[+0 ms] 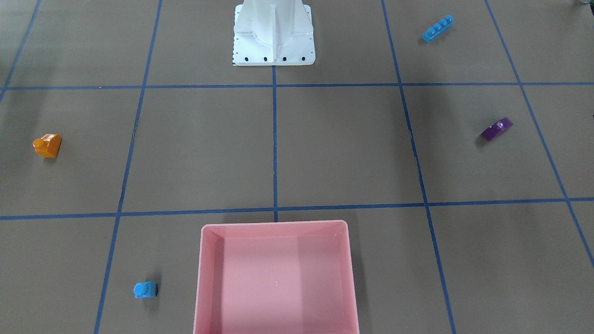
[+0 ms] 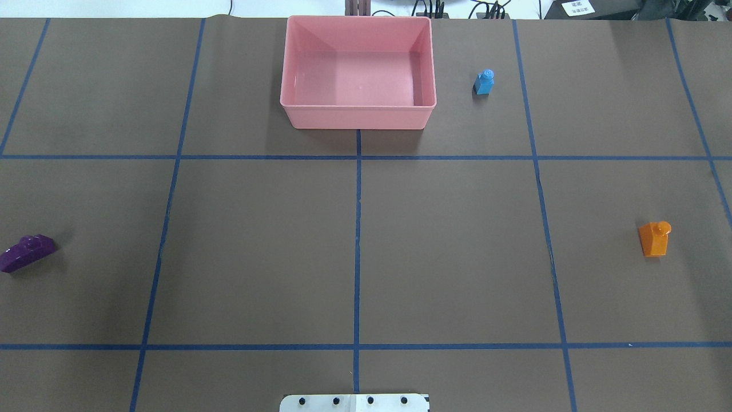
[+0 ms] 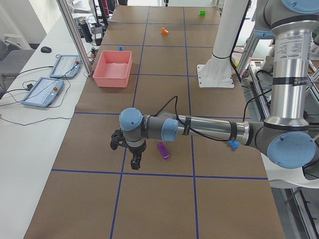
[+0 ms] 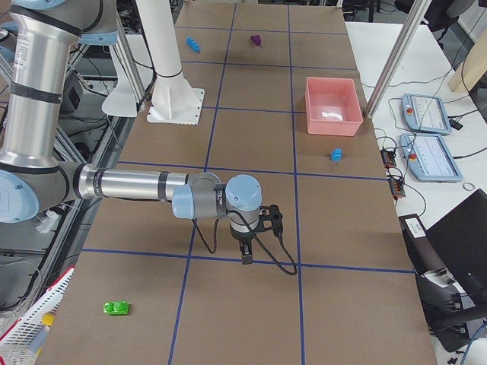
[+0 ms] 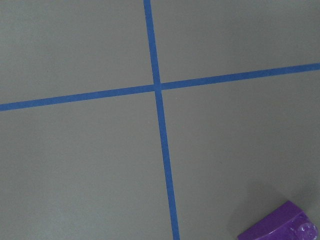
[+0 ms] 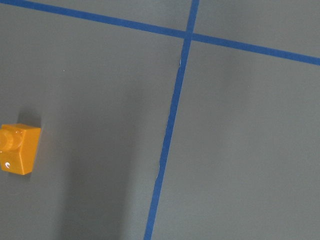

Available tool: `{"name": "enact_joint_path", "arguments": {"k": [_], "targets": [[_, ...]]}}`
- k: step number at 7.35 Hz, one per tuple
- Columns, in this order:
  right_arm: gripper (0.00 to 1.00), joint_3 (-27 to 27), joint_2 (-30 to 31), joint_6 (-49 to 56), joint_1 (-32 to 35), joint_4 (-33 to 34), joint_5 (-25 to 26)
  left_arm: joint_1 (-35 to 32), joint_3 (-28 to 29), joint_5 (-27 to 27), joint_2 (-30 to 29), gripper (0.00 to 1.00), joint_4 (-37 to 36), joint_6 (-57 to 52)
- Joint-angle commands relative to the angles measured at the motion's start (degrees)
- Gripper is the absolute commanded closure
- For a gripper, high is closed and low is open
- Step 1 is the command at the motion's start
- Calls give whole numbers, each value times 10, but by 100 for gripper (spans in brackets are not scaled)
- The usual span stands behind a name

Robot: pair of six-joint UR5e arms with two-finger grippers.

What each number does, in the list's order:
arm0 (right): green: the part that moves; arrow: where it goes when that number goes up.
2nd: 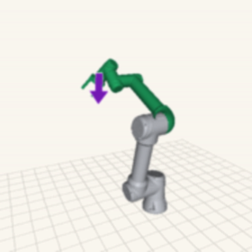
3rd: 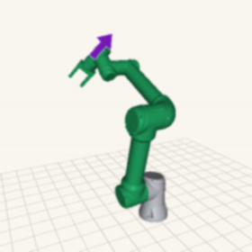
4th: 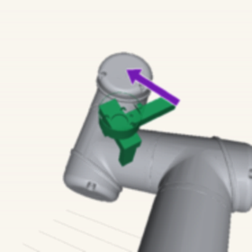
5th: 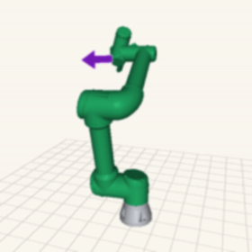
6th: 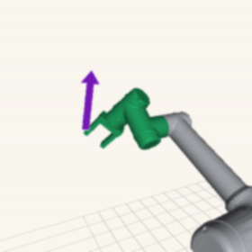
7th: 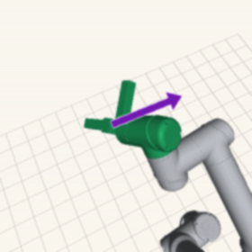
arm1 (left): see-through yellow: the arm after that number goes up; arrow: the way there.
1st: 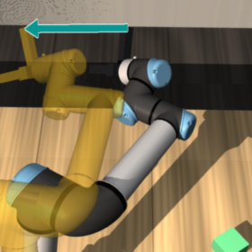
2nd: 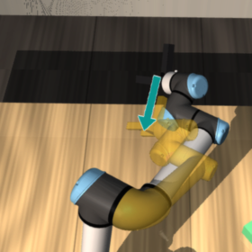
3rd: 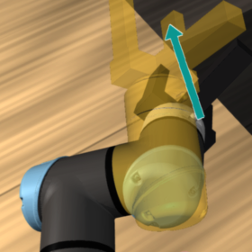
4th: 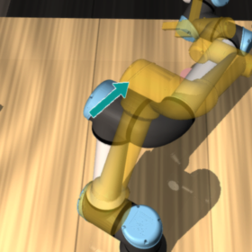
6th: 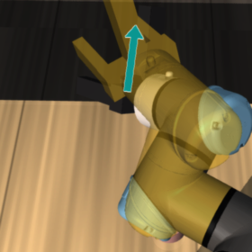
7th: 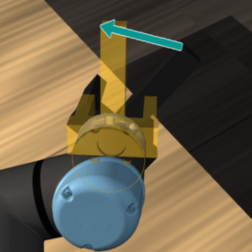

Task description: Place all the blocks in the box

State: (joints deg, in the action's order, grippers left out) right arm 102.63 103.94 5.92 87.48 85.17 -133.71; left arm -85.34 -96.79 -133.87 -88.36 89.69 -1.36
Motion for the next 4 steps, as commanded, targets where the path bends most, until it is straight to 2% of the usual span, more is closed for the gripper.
{"name": "enact_joint_path", "arguments": {"k": [1, 4], "targets": [[0, -1, -1, 1, 0, 0, 2, 0, 3, -1, 9, 0, 32, -10], [0, -2, -1, 0, -2, 0, 1, 0, 0, -1, 10, 0, 34, -10]]}}
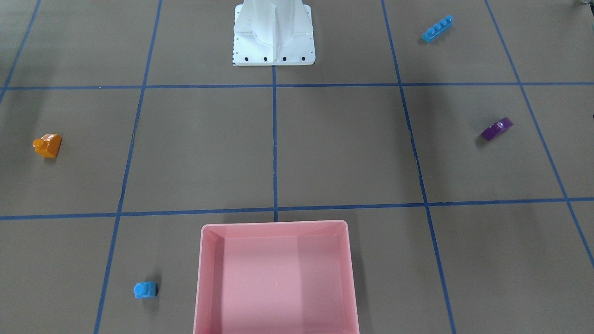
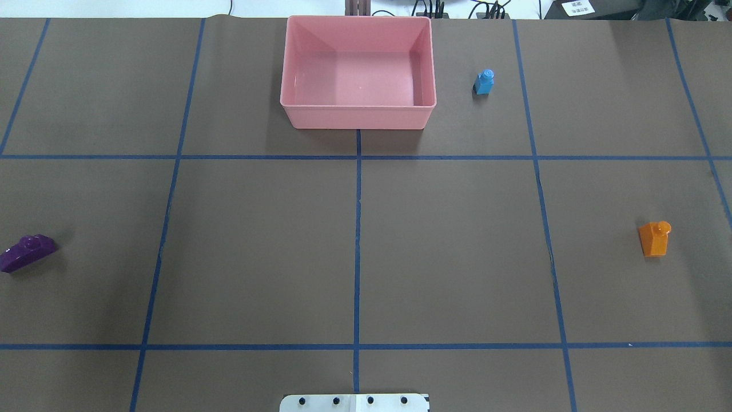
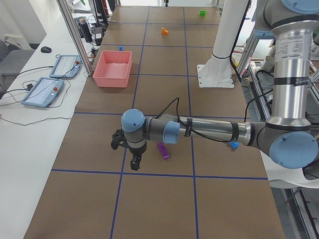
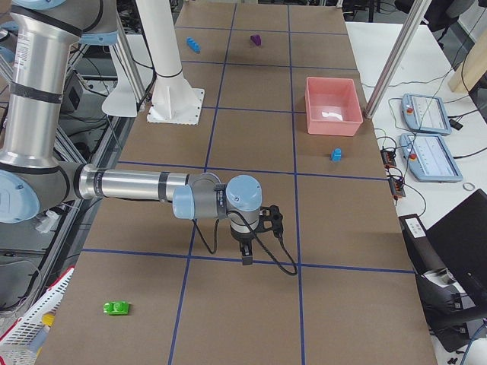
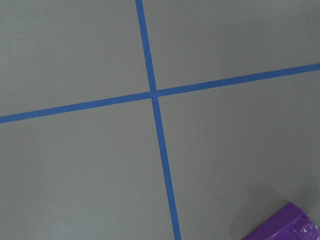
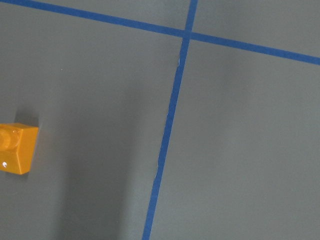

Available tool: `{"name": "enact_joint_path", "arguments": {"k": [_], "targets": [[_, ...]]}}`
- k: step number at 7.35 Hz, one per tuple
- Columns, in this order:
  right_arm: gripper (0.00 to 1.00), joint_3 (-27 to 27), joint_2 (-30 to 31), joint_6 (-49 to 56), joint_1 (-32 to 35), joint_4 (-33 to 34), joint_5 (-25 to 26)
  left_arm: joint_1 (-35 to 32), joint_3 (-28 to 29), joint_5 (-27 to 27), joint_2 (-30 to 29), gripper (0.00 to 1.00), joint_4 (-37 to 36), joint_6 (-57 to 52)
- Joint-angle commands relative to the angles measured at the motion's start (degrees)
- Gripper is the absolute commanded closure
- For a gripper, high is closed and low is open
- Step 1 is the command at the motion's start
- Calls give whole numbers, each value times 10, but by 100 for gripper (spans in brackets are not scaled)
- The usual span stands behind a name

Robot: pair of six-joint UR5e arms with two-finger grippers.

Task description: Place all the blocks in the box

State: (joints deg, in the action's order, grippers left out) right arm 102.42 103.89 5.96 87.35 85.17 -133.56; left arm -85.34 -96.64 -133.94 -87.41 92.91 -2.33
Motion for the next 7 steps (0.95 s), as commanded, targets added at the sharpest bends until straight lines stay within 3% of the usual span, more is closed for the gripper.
{"name": "enact_joint_path", "arguments": {"k": [1, 5, 7], "targets": [[0, -2, 0, 0, -1, 0, 1, 0, -4, -4, 3, 0, 2, 0], [0, -18, 0, -5, -1, 0, -6, 7, -2, -22, 5, 0, 31, 0], [0, -28, -1, -5, -9, 0, -23, 13, 2, -62, 9, 0, 39, 7]]}}
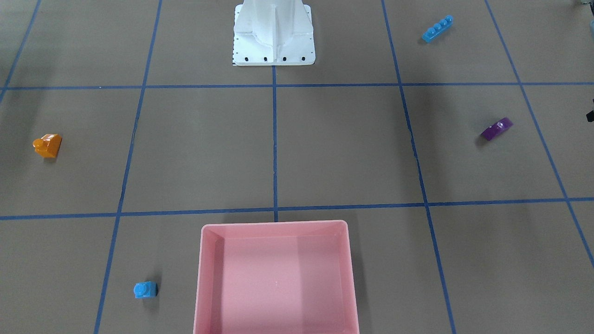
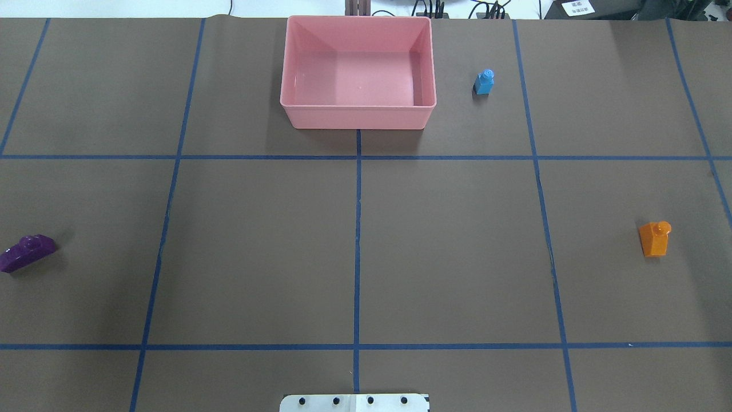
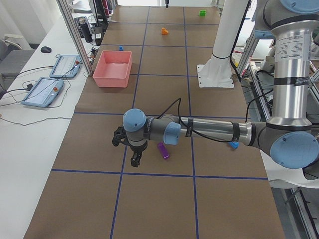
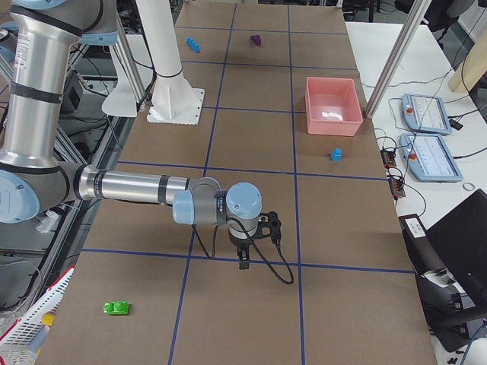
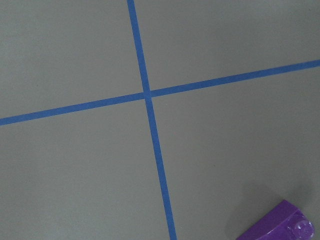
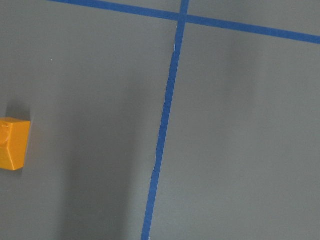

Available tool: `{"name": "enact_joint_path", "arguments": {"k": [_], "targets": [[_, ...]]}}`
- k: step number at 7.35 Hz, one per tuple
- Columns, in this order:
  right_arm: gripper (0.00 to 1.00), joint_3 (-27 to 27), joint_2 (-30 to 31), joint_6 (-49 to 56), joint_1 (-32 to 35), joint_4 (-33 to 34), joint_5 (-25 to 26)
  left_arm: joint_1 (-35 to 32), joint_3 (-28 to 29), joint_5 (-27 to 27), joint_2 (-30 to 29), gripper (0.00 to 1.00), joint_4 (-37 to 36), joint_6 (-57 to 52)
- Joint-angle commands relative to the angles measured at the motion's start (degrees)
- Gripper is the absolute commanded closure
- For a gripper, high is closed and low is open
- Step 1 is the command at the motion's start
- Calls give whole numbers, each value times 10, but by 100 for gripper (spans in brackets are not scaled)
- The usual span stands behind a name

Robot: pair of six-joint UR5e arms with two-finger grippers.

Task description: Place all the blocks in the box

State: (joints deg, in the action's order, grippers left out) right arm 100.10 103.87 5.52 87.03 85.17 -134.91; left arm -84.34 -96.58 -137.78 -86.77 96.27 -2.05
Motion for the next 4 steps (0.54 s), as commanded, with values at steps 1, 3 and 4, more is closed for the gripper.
{"name": "enact_joint_path", "arguments": {"k": [1, 3, 4], "targets": [[0, -3, -3, 0, -38, -9, -31, 9, -1, -46, 4, 0, 6, 6], [0, -7, -17, -93, -126, -81, -43, 30, -5, -75, 3, 0, 8, 6], [0, -10, -32, -162, -146, -110, -41, 37, -5, -72, 2, 0, 13, 6]]}}
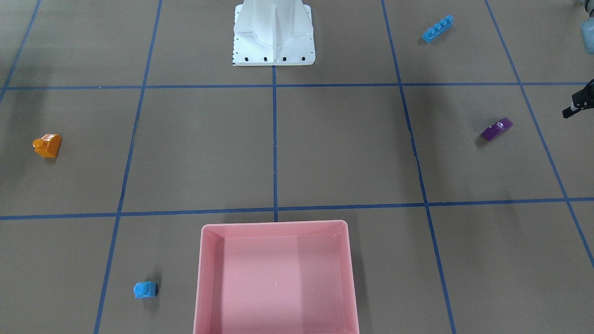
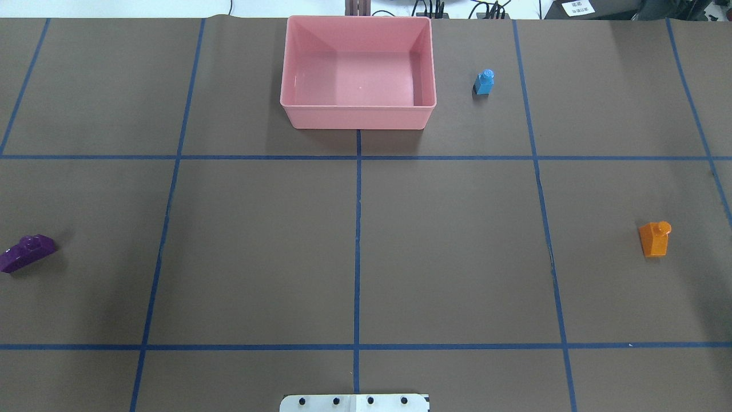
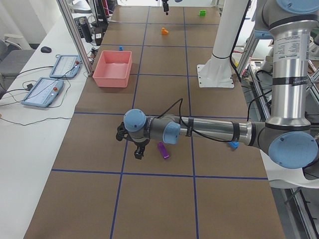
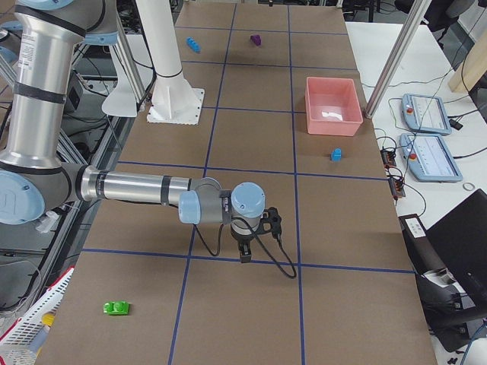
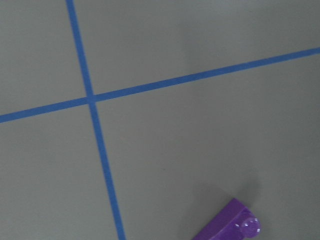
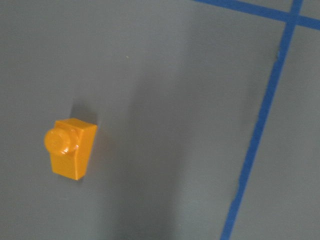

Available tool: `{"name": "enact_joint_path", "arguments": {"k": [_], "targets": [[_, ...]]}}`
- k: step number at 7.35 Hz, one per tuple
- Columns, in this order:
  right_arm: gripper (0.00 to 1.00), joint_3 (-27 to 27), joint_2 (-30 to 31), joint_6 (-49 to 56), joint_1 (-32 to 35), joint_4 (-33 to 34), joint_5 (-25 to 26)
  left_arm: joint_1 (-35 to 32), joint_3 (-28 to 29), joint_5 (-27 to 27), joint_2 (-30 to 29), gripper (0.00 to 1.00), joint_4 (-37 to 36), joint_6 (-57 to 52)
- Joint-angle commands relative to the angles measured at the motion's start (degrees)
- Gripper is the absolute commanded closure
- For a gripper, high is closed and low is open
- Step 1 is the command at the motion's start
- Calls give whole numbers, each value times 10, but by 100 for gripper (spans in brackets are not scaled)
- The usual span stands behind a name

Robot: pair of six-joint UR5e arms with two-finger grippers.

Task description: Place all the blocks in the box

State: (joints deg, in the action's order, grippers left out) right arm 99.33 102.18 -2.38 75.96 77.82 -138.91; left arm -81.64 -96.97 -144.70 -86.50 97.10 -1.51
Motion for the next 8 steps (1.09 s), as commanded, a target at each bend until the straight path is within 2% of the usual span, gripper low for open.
{"name": "enact_joint_path", "arguments": {"k": [1, 4, 5, 7, 8], "targets": [[0, -5, -46, -169, -63, -38, 5, 11, -1, -3, -2, 0, 7, 2], [0, -34, -99, -292, -160, -38, 44, 16, -2, -5, -9, 0, 12, 27], [0, -52, -99, -300, -172, -38, 59, 22, -1, -5, -9, 0, 38, 51], [0, -78, -112, -301, -184, -38, 65, 34, -1, -4, -9, 0, 43, 61], [60, -91, -129, -305, -186, -38, 61, 62, -1, 5, -12, 0, 52, 77]]}}
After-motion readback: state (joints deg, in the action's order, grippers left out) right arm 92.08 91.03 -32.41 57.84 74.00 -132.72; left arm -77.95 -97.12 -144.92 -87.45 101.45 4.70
